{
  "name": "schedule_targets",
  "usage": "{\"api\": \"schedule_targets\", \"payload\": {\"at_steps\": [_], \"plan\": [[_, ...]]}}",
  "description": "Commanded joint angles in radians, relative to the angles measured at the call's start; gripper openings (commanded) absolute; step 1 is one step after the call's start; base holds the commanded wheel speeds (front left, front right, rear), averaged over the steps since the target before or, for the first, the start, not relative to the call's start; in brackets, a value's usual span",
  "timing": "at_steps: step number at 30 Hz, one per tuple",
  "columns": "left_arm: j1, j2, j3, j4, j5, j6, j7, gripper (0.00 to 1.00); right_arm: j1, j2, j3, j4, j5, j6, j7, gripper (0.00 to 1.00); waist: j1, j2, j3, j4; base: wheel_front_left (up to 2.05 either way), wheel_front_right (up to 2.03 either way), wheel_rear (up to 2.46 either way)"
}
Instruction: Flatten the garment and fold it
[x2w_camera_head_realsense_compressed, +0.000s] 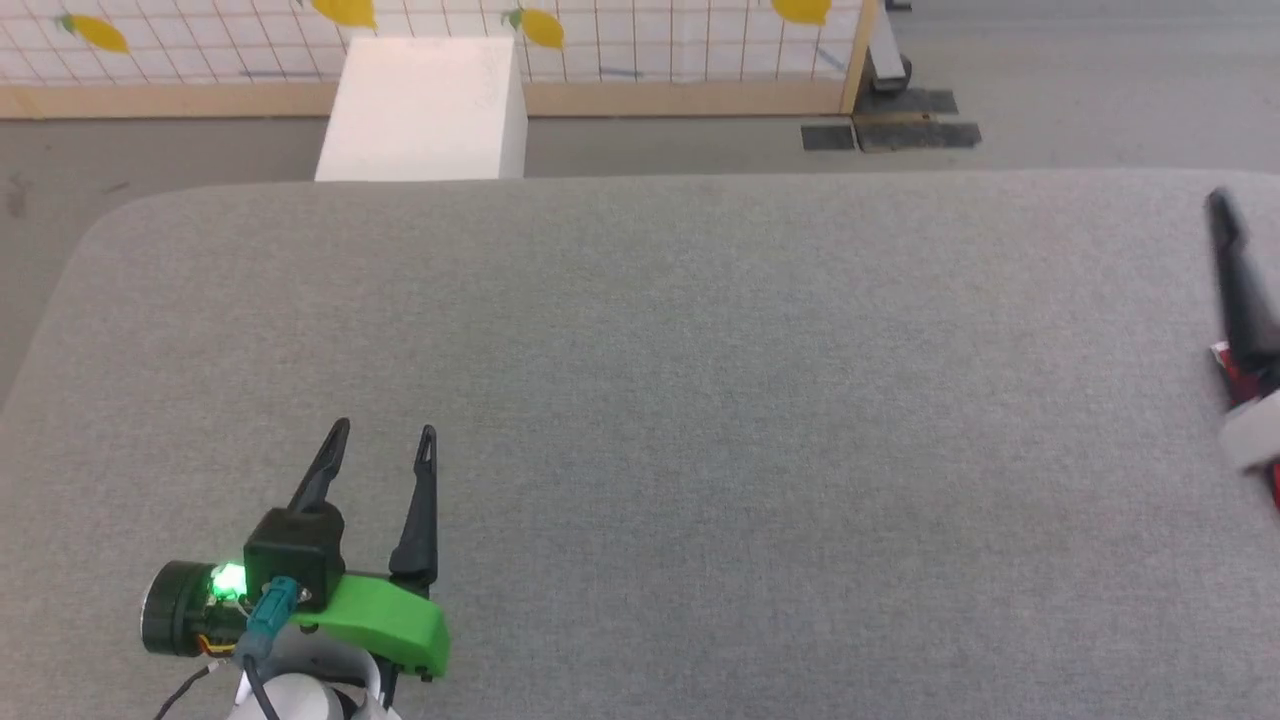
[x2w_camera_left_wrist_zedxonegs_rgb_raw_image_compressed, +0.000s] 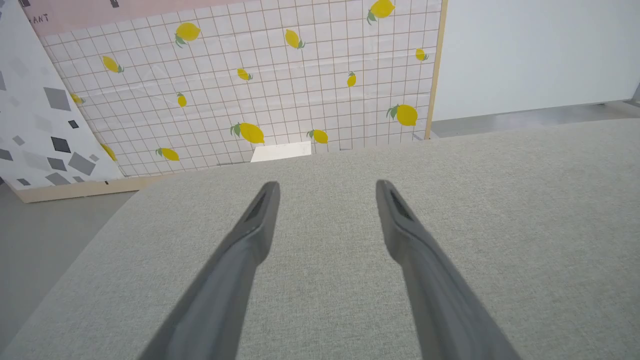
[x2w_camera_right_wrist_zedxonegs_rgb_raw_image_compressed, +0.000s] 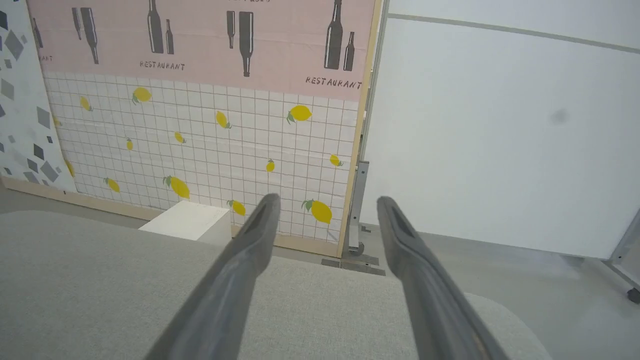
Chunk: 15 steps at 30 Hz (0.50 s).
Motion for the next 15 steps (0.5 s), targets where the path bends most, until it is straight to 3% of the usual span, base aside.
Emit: {"api": "schedule_targets", "payload": {"at_steps": [1, 9, 15], "plan": [[0.015, 0.01, -0.001, -0.004, -0.001, 0.01, 0.001, 1.0, 0.035, 0.039, -0.004, -0.021, -0.003, -0.002, -0.008, 1.0, 0.0001, 0.0, -0.017, 0.013, 0.0, 0.0, 0.0], [0.035, 0.016, -0.02, 0.008, 0.011, 0.027, 0.012, 1.0, 0.223, 0.257, -0.056, -0.109, -0.096, -0.002, -0.004, 1.0, 0.0001, 0.0, -0.042, 0.035, 0.0, 0.0, 0.0], [0.047, 0.009, -0.028, 0.024, 0.014, 0.035, 0.007, 1.0, 0.316, 0.343, -0.064, -0.136, -0.18, -0.002, -0.025, 1.0, 0.0001, 0.0, -0.055, 0.042, 0.0, 0.0, 0.0]]}}
